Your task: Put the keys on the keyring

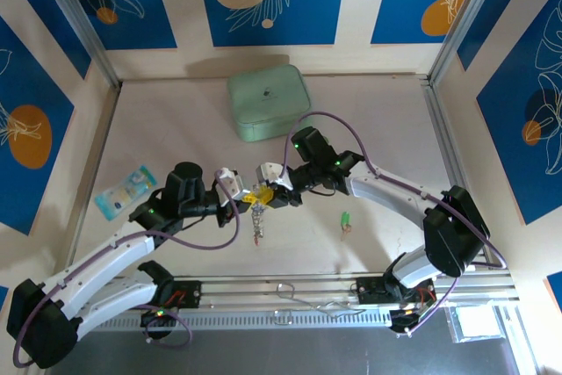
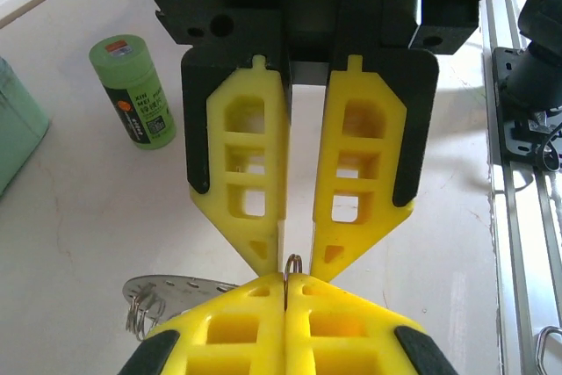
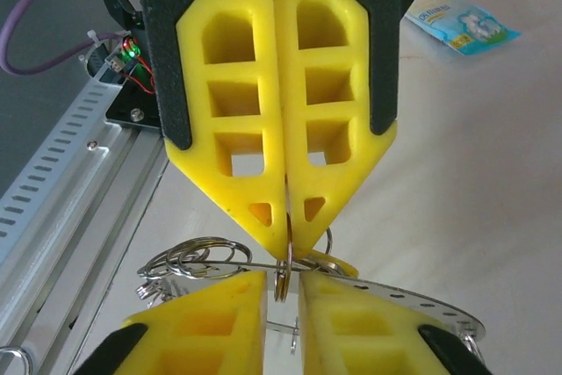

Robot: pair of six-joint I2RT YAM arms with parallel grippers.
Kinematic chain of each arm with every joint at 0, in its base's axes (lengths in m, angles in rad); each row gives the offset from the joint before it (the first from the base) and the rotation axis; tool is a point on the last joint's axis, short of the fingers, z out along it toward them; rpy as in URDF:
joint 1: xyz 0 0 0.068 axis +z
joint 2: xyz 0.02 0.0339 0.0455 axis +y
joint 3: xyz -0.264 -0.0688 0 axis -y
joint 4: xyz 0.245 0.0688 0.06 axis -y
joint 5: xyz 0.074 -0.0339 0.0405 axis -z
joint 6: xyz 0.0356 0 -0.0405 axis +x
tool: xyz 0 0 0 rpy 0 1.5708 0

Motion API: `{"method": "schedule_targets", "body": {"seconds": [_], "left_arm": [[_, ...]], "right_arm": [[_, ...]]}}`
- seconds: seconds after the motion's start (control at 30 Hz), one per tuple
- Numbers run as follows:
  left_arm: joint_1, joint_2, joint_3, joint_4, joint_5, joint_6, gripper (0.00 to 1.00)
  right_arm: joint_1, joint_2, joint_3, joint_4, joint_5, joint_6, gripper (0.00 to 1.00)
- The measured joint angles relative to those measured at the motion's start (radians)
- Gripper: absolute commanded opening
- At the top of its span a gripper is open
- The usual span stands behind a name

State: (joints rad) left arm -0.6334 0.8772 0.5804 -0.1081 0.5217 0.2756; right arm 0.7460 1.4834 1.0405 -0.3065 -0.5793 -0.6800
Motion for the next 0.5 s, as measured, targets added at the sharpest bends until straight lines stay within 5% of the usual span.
{"method": "schedule_targets", "body": {"seconds": [0.23, 0.5], "left_arm": [[0.000, -0.001, 0.000, 0.012, 0.000, -0.009, 0.00], [-0.004, 0.004, 0.008, -0.008, -0.008, -0.005, 0.10]], "right_arm": [[-0.001, 0.000, 0.002, 0.004, -0.002, 0.004, 0.00], [-0.002, 0.000, 0.010, -0.014, 0.000, -0.001, 0.00]]}}
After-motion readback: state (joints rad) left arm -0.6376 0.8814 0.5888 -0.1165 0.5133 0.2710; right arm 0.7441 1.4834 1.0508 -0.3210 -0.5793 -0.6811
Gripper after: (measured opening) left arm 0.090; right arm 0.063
